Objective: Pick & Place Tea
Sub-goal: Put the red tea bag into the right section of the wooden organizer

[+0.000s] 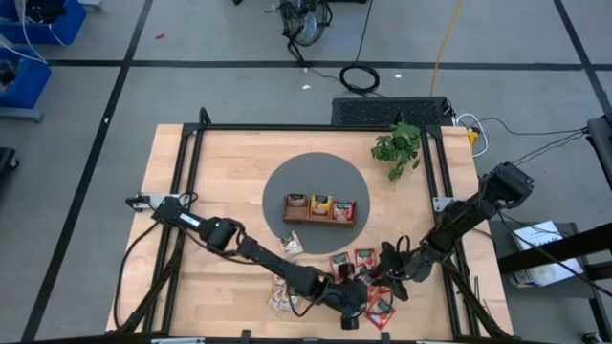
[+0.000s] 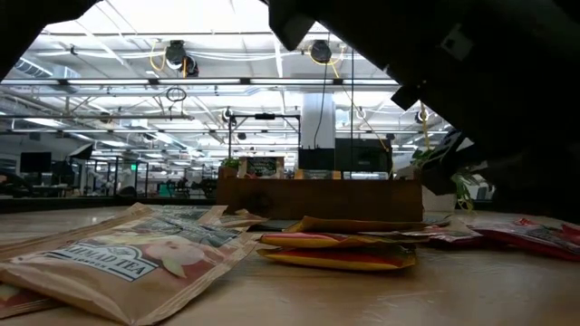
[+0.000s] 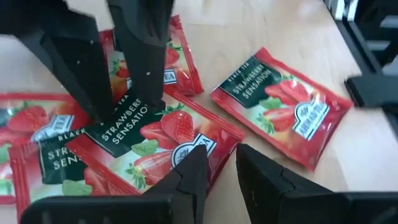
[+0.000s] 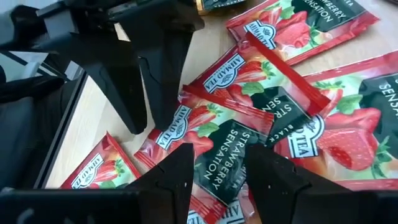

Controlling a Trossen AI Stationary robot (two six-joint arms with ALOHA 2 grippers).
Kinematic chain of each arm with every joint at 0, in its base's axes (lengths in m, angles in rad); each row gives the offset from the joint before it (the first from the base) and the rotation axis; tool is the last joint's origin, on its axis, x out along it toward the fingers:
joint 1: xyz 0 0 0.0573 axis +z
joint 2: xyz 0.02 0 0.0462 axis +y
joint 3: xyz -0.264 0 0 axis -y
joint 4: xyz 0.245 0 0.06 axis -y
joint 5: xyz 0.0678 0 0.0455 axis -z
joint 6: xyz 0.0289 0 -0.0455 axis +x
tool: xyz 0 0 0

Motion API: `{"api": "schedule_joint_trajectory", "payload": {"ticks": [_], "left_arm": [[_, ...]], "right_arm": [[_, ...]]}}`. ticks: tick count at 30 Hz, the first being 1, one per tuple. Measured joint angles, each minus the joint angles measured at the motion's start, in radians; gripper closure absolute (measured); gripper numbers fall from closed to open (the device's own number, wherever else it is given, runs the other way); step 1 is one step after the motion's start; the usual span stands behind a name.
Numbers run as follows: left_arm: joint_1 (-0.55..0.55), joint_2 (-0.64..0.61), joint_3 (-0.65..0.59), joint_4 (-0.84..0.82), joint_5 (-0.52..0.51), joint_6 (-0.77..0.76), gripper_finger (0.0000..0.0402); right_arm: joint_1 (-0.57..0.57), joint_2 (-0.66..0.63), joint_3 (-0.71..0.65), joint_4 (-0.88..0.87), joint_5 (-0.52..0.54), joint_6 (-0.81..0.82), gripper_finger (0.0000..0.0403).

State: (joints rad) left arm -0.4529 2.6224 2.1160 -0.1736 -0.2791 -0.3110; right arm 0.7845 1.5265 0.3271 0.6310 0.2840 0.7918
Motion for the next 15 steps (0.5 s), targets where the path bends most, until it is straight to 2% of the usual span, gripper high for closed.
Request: {"api": "schedule_joint_trajectory", "payload": {"ticks": [5, 12, 15], "left_arm": [[-0.026, -0.007, 0.022, -0.017, -0.012, 0.038, 0.0309], [-0.035, -0.009, 0.037, -0.055, -0.016, -0.012, 0.0309], [-0.028, -0.01, 0.038, -0.08, 0.015, -0.058, 0.0309]], "right_arm": [[0.0, 0.0, 0.0, 0.02, 0.0, -0.003, 0.0273], [-0.001, 0.0, 0.0, 0.03, -0.001, 0.019, 0.0273], [-0.002, 0.0, 0.0, 0.022, -0.031, 0.052, 0.0273]]}}
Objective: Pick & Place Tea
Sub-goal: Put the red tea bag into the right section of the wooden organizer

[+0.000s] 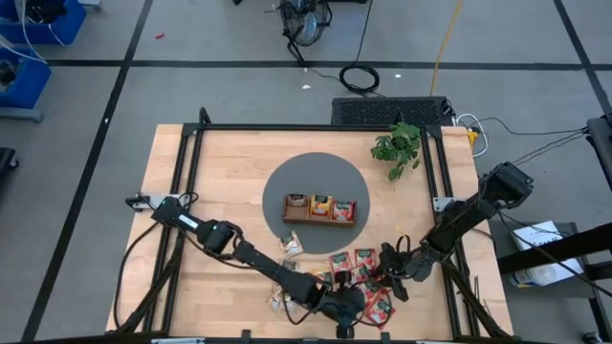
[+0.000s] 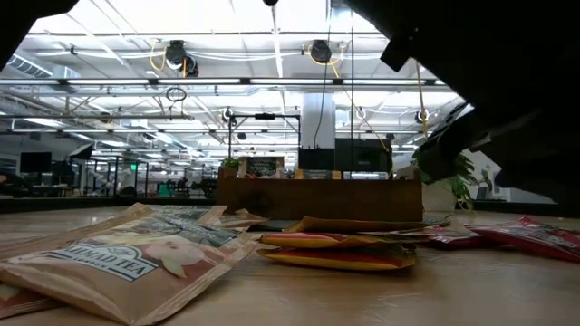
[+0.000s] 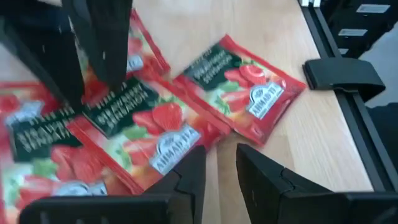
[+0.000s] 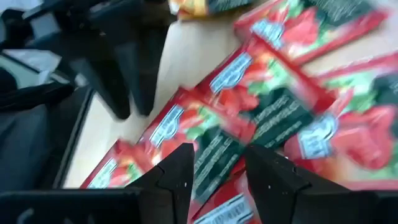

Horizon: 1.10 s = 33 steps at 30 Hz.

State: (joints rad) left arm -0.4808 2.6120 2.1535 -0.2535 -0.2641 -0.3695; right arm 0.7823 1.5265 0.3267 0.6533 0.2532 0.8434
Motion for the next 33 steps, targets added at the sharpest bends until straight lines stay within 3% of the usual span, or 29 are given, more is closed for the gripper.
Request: {"api": "schedule_joint_trajectory", "payload": {"ticks": [4, 33], "left_arm": [[0.011, -0.001, -0.01, -0.006, 0.028, -0.045, 0.0309], [0.052, 0.045, -0.009, 0.042, 0.057, -0.053, 0.0309]], "right_arm": [[-0.01, 0.0, 0.0, -0.016, -0.072, 0.042, 0.0273], [-0.047, 0.0, 0.0, 0.014, -0.074, -0.02, 0.0274]]}}
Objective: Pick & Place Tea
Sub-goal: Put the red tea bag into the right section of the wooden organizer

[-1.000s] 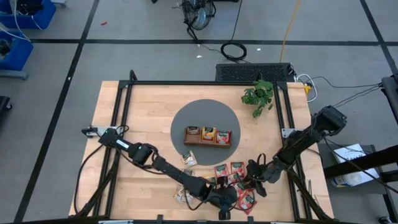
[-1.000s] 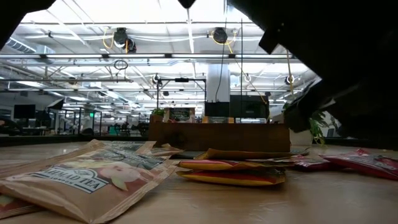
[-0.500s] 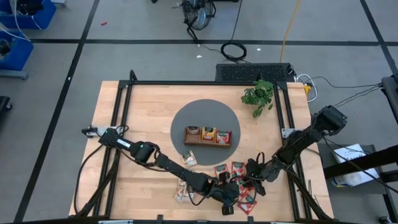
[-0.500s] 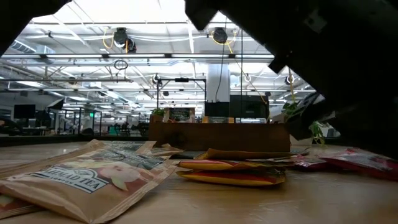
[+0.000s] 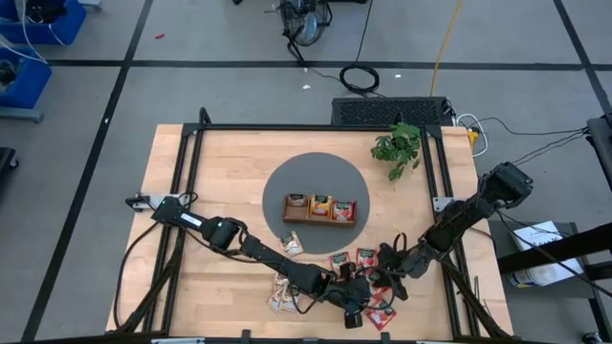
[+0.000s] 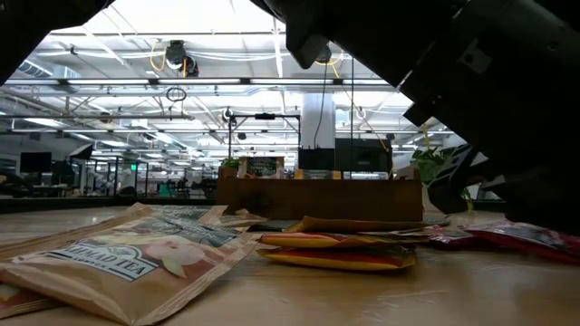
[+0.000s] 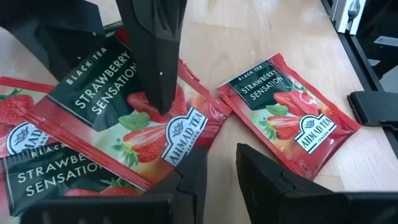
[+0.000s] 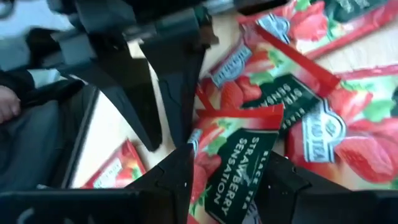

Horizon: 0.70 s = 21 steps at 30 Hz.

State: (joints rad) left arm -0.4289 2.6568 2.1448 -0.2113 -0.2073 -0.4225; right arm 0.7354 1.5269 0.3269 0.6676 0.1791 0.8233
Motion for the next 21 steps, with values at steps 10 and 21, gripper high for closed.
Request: {"api": "schedule_joint_trajectory", "payload": {"ticks": [10, 21], "left_arm": [[-0.004, 0.002, -0.001, -0.001, -0.005, 0.044, 0.0309], [-0.069, -0.118, -0.007, -0.265, 0.0, 0.189, 0.0309]], "right_arm": [[-0.003, 0.0, 0.0, 0.023, -0.001, -0.066, 0.0392], [-0.003, 0.0, 0.0, 0.041, 0.002, -0.091, 0.0402]]}}
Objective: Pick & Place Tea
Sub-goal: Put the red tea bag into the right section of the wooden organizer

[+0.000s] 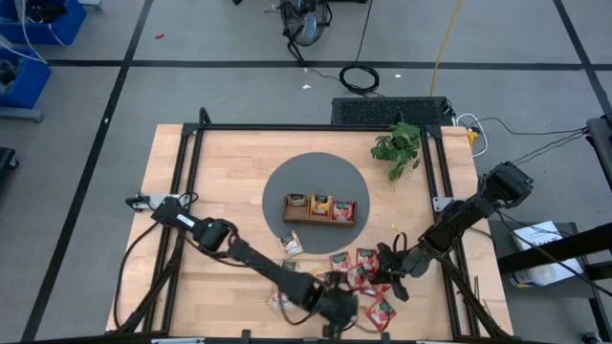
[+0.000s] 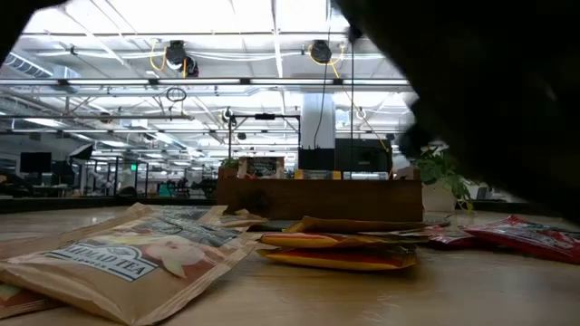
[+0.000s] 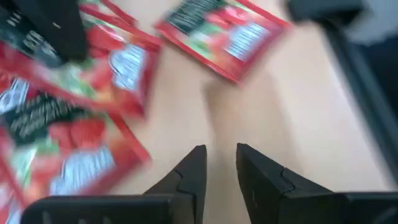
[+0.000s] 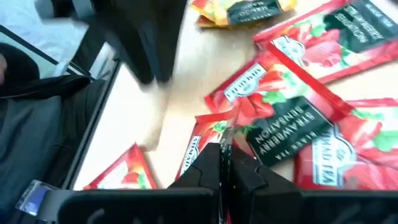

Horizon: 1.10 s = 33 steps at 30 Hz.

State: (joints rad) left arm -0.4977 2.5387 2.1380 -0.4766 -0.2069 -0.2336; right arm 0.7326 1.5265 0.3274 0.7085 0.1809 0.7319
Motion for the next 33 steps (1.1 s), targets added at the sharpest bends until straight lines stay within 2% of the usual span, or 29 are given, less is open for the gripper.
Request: {"api": "schedule_joint_trajectory", "payload": {"ticks": [2, 8, 14, 18, 21, 25, 28, 30, 33], "left_arm": [[-0.028, -0.041, 0.001, -0.116, -0.073, -0.019, 0.0309], [-0.147, -0.105, 0.002, -0.395, -0.388, -0.119, 0.0309], [-0.23, -0.127, 0.002, -0.678, -0.606, -0.302, 0.0309], [-0.238, -0.156, 0.003, -0.802, -0.655, -0.398, 0.0309], [-0.237, -0.185, 0.003, -0.809, -0.658, -0.358, 0.0309], [-0.211, -0.24, 0.003, -0.687, -0.619, -0.174, 0.0309], [-0.169, -0.288, 0.003, -0.503, -0.478, 0.044, 0.0309], [-0.13, -0.312, 0.004, -0.358, -0.323, 0.197, 0.0309], [-0.073, -0.351, 0.004, -0.223, -0.16, 0.336, 0.0309]], "right_arm": [[0.0, 0.0, 0.005, -0.002, 0.0, -0.009, 0.0402], [-0.003, -0.001, 0.089, -0.056, -0.009, -0.083, 0.0402], [-0.051, -0.04, 0.25, -0.414, -0.048, -0.14, 0.0402], [-0.098, -0.08, 0.346, -0.59, -0.048, -0.217, 0.0403], [-0.134, -0.121, 0.385, -0.652, -0.048, -0.287, 0.0403], [-0.172, -0.187, 0.392, -0.697, -0.046, -0.342, 0.0403], [-0.177, -0.221, 0.392, -0.721, -0.006, -0.378, 0.0403], [-0.176, -0.232, 0.392, -0.742, 0.006, -0.391, 0.0403], [-0.167, -0.235, 0.384, -0.739, 0.007, -0.405, 0.0403]]}}
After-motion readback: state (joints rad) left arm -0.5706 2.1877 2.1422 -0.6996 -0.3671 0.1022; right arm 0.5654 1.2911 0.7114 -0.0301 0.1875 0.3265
